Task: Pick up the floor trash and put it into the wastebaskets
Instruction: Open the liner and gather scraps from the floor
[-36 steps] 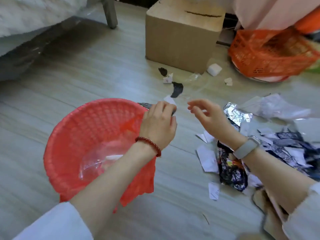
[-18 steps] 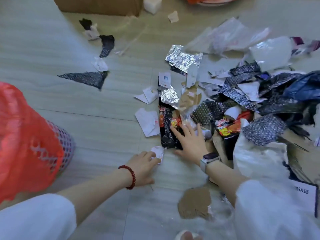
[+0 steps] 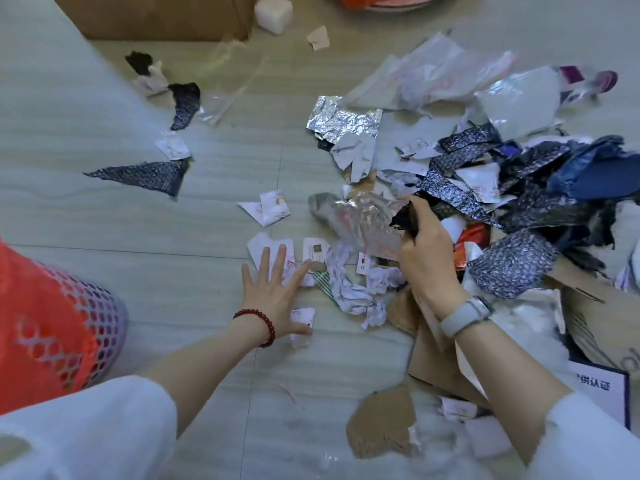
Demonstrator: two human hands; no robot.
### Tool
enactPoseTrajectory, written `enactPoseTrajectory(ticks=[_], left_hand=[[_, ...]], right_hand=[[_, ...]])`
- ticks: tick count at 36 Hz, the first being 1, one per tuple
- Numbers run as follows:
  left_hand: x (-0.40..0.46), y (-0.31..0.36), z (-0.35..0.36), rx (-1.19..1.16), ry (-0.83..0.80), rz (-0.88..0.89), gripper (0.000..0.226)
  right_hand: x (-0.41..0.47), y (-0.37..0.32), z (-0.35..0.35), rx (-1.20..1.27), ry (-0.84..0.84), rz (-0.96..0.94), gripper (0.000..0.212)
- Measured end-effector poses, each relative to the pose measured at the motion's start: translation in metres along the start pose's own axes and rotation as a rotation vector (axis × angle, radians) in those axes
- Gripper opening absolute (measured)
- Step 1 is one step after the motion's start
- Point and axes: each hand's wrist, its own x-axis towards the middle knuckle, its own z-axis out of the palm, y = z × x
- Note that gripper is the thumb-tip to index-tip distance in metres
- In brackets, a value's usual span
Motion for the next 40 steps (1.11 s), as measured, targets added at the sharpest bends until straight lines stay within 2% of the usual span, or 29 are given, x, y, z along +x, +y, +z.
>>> enactPoseTrajectory(ticks=[3, 5, 10, 13, 16, 21, 23, 25, 28, 31, 33, 35, 38, 40], left_hand=[[0.017, -0.002, 0.000, -0.056, -0.049, -0.050, 0.116], [0.023, -0.005, 0.004, -0.087, -0.038, -0.021, 0.106], [0.027, -0.018, 0.009, -0.149, 0.125, 0.041, 0.048], [0.025, -0.025, 0.006, -0.154, 0.157, 0.114, 0.020], [0.018, -0.034, 0.014, -0.163, 0.236, 0.250, 0.024], [0.002, -0.046, 0.021, -0.379, 0.147, 0.185, 0.018], [0.002, -0.054, 0.023, -0.422, 0.138, 0.156, 0.038], [0.002, -0.062, 0.025, -0.414, 0.181, 0.143, 0.055], [0.002, -0.068, 0.023, -0.418, 0.278, 0.179, 0.049], [0.001, -0.069, 0.014, -0.493, 0.326, 0.152, 0.043], [0.001, -0.066, 0.005, -0.511, 0.360, 0.125, 0.043], [0.002, -0.065, -0.001, -0.520, 0.373, 0.112, 0.040], [0.006, -0.063, -0.005, -0.544, 0.405, 0.151, 0.035], [0.007, -0.062, -0.007, -0.551, 0.392, 0.149, 0.034]], right_hand=[[-0.012, 0.005, 0.002, -0.247, -0.146, -0.061, 0.058], [-0.024, 0.010, 0.006, -0.373, -0.262, -0.089, 0.063], [-0.045, 0.017, 0.015, -0.486, -0.444, -0.040, 0.070], [-0.052, 0.017, 0.023, -0.504, -0.556, -0.035, 0.070], [-0.058, 0.013, 0.034, -0.529, -0.684, -0.010, 0.069], [-0.069, 0.015, 0.055, -0.682, -0.805, -0.045, 0.082], [-0.072, 0.012, 0.061, -0.760, -0.790, -0.046, 0.082], [-0.069, 0.008, 0.067, -0.817, -0.723, -0.045, 0.067], [-0.064, 0.001, 0.073, -0.844, -0.629, -0.149, 0.032], [-0.064, -0.003, 0.073, -0.870, -0.541, -0.274, 0.028], [-0.064, -0.007, 0.071, -0.771, -0.543, -0.278, 0.027], [-0.065, -0.011, 0.068, -0.603, -0.545, -0.201, 0.026], [-0.063, -0.018, 0.060, -0.360, -0.582, 0.019, 0.027], [-0.063, -0.017, 0.056, -0.296, -0.609, 0.108, 0.033]])
